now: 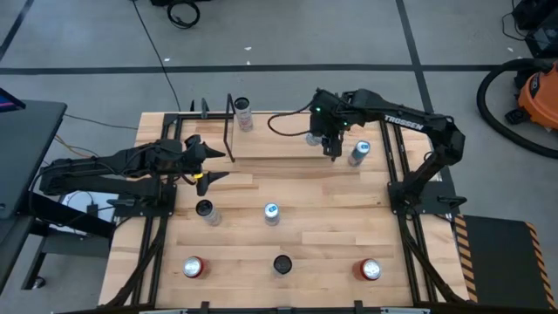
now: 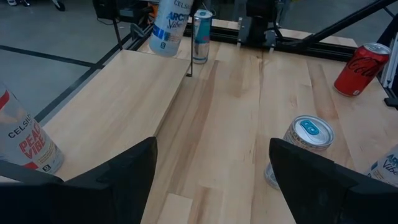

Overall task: Place canned beverage on shelf
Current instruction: Put the top white blue soda can on the shelf

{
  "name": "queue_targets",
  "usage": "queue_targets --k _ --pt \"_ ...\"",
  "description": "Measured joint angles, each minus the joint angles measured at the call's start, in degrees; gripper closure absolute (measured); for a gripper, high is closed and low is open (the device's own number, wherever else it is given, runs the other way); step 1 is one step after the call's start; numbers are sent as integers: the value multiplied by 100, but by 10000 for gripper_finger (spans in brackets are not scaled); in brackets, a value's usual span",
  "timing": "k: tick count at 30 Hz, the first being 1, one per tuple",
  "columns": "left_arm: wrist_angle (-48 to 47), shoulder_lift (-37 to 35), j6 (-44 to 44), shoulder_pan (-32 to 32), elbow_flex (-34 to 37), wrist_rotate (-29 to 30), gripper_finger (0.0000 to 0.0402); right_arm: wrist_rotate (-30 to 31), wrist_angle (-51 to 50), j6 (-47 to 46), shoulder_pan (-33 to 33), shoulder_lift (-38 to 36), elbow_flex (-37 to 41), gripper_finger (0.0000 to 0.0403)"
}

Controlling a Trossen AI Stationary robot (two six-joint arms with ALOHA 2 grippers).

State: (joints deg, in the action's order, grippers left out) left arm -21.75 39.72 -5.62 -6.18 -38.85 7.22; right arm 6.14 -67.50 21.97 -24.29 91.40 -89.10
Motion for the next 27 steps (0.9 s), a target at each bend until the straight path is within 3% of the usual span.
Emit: queue_targets --k 14,27 --pt "-1 2 -165 1 0 0 90 -7 -317 1282 -337 329 0 133" --pt "-2 2 -169 0 0 0 90 -539 -225 1161 -584 320 0 133"
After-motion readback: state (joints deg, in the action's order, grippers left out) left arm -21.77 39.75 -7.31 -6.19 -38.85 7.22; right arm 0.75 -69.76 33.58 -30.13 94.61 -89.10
